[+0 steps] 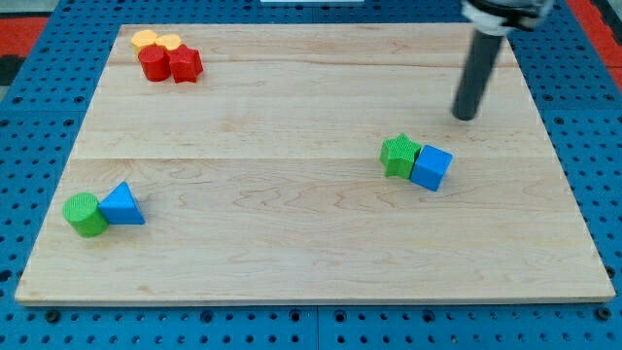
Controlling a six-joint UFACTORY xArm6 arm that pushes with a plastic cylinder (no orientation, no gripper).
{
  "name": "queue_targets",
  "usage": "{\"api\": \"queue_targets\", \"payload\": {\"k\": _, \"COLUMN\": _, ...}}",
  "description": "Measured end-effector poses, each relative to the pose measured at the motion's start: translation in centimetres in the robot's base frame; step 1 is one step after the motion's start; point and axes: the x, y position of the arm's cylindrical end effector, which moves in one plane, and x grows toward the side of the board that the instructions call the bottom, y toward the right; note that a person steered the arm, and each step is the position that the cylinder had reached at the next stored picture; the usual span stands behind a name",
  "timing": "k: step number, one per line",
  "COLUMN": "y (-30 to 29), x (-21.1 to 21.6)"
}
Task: Push the blue cube to the bottom left
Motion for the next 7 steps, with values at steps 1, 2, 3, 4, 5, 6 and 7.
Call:
{"api": "queue_targets", "payload": {"k": 1, "y": 0.4, "x": 2.7}}
{"api": "queue_targets", "payload": {"k": 2, "y": -2.2, "x": 6.5}}
{"api": "queue_targets", "payload": {"k": 3, "y": -6.8, "x": 8.7}}
{"api": "queue_targets", "payload": {"k": 4, "y": -11.2, "x": 8.3}}
{"api": "queue_targets", "payload": {"k": 5, "y": -14.4, "x": 8.5}}
{"api": "queue_targets", "payload": {"k": 6, "y": -17.2, "x": 8.5}}
{"api": "queue_targets", "payload": {"k": 7, "y": -20.2, "x": 9.2}}
